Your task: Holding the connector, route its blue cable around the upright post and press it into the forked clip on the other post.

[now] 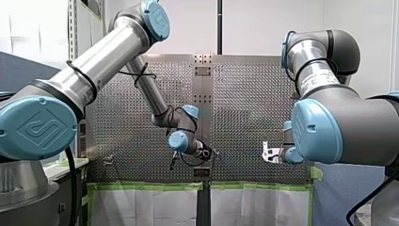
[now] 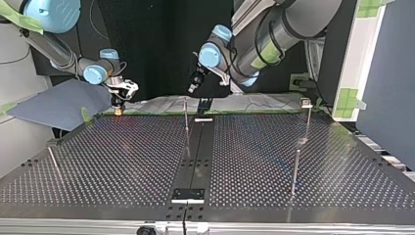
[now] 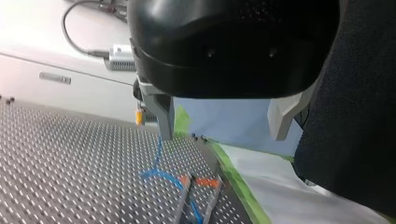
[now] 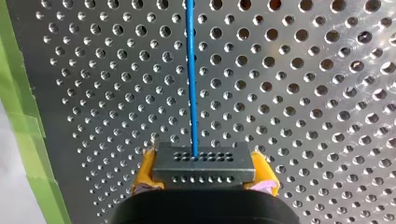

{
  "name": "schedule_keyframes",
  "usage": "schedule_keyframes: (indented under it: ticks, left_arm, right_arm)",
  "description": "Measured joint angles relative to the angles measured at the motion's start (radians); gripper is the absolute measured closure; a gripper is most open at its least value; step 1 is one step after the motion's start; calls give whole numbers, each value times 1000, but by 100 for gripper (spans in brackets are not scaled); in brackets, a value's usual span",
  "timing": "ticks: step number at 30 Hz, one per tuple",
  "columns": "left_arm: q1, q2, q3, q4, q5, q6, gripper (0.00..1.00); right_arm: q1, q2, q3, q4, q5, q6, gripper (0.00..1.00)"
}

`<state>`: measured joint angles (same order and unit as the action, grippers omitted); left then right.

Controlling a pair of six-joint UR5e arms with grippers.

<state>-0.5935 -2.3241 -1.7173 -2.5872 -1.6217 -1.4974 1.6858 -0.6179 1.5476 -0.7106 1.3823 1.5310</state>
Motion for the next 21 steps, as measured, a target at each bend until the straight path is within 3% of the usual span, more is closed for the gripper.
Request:
schedule_keyframes:
  ticks: [6, 13, 21]
  left_arm:
    - [-48, 48, -48, 5, -48, -22, 0]
    - [-104, 105, -97, -45, -105, -77, 0]
    - [-171, 171, -108, -111, -172, -143, 0]
  right_arm:
    - [0, 1, 1, -5, 0, 0, 100]
    - [0, 2, 1, -3, -7, 2, 100]
    - [0, 3, 0, -1, -16, 7, 100]
